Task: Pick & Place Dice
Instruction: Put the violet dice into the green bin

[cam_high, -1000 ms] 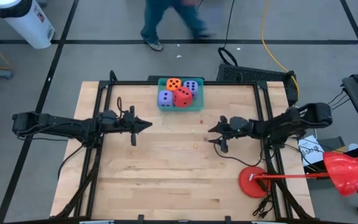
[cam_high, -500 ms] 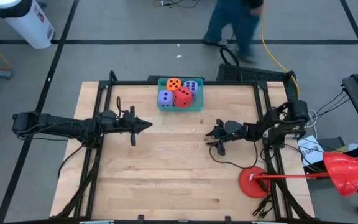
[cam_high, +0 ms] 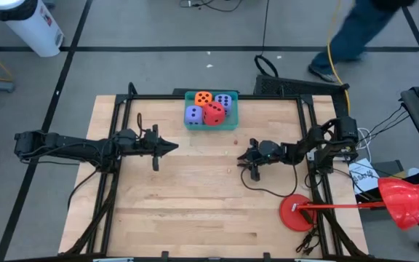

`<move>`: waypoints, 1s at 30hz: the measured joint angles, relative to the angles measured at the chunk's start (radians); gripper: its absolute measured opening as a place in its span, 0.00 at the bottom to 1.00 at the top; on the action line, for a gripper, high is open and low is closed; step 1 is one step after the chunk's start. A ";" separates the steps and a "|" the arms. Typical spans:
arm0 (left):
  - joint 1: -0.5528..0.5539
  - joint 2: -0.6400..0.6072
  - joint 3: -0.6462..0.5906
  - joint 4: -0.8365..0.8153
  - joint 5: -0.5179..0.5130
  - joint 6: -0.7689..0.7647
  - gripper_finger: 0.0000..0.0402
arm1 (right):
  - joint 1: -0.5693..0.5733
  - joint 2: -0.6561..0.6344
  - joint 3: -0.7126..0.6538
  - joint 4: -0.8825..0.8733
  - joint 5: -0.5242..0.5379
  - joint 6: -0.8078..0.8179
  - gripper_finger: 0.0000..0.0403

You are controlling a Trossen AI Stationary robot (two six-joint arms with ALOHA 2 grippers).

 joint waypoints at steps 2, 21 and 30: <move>0.000 0.000 0.000 -0.002 0.000 -0.009 0.01 | 0.000 0.000 0.000 -0.004 -0.001 -0.008 0.28; 0.000 0.000 0.000 0.010 0.006 -0.033 0.01 | -0.027 -0.092 0.038 0.077 -0.005 -0.032 0.13; 0.000 0.000 0.000 0.028 0.006 -0.034 0.01 | -0.207 -0.222 0.214 -0.060 0.229 -0.044 0.13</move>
